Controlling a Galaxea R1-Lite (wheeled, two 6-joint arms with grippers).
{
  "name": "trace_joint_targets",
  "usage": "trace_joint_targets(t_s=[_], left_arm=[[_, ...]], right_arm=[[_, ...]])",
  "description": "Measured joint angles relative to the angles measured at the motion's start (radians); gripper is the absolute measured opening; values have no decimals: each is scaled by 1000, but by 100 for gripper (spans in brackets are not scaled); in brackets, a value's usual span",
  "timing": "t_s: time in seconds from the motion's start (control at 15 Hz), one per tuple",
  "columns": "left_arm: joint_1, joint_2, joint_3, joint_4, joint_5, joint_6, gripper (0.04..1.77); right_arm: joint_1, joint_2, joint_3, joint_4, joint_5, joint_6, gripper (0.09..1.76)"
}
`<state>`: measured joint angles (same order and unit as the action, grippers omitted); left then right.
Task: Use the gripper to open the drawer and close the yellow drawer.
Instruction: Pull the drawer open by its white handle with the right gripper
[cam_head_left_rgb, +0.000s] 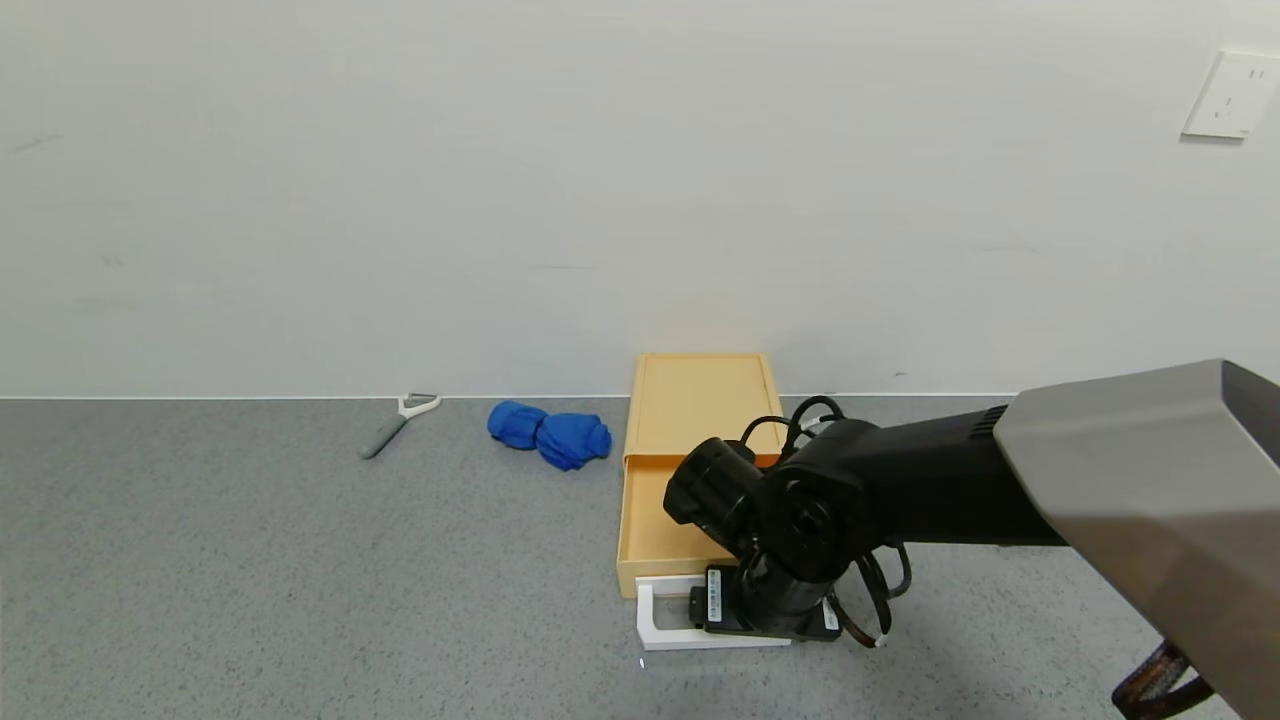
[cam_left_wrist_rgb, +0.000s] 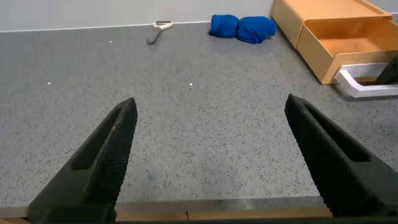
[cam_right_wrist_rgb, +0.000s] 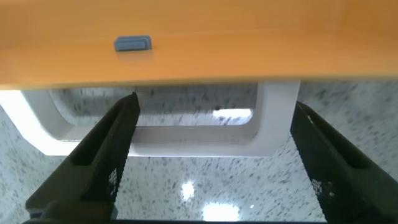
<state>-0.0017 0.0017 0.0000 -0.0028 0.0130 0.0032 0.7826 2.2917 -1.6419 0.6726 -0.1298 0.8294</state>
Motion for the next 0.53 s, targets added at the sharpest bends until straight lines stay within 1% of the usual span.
trace_joint_targets(t_s=[0.4,0.53], left_arm=[[0,0,0,0,0,0,172],[0,0,0,0,0,0,172]], right_arm=[[18,-5,24,-9,1,49,171],[24,-12,43,-9,27,59,171]])
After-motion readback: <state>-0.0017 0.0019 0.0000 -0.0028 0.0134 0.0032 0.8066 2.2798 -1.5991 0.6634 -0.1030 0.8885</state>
